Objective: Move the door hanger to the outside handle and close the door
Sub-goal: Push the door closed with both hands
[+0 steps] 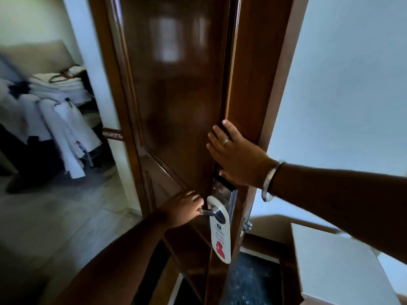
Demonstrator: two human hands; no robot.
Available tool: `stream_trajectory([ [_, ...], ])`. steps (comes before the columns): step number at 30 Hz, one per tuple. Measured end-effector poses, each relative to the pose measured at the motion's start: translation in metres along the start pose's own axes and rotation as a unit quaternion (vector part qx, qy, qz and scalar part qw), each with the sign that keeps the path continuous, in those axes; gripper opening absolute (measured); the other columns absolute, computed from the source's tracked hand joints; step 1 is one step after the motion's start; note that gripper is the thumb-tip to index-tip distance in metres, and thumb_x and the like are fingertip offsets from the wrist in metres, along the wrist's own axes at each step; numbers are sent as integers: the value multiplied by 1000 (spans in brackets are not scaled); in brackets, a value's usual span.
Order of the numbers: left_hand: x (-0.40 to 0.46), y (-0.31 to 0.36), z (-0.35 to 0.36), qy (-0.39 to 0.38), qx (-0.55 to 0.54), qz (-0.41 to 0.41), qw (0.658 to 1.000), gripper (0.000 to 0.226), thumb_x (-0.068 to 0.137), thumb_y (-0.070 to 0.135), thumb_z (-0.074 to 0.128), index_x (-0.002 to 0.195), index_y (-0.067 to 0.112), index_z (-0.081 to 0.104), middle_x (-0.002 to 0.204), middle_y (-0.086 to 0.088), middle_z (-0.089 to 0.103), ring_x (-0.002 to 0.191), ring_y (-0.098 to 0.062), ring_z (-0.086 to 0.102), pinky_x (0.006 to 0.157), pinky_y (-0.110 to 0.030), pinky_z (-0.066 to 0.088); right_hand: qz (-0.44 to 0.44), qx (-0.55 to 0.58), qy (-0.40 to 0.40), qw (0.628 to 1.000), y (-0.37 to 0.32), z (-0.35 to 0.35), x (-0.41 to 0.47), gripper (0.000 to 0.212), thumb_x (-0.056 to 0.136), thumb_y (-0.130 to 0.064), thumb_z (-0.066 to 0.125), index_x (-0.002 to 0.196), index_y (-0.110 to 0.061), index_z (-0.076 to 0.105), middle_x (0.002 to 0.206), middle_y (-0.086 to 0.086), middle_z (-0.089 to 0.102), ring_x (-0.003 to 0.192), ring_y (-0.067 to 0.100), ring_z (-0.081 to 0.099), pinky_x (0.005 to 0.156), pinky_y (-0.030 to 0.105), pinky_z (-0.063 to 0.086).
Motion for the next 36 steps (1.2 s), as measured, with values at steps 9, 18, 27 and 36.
stream_trajectory([
  [9,-98,0,-50,-76,-93,-215,969,23,90,26,65,113,22,63,123,1,63,107,-18,64,87,-31,55,-130,110,247,954,-42,-101,14,59,95,-38,33,141,-3,44,149,24,41,137,45,37,116,60,18],
  [18,-198,11,-137,-3,30,-418,908,81,95,48,53,154,19,4,162,-8,9,150,-31,16,121,-49,18,-109,213,491,838,-11,-114,4,74,91,-50,50,153,-17,26,159,17,24,146,37,23,118,57,17],
  [27,-193,66,-287,129,244,-514,812,116,79,82,48,155,4,6,164,-20,10,151,-33,7,121,-48,12,-6,366,358,859,1,-100,88,95,83,-69,45,153,-9,21,159,22,23,146,41,21,115,61,22],
  [36,-193,13,-316,60,386,-532,751,116,79,79,50,156,5,3,165,-19,3,152,-34,-1,122,-51,8,-8,476,328,816,-53,-170,190,106,77,-75,45,154,-10,15,162,18,17,148,37,18,115,61,20],
])
Point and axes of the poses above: each hand's wrist, its own x-axis towards the middle knuckle, its own z-axis out of the palm, y = z × x, the point moved 4 cm from there along x, towards the middle knuckle
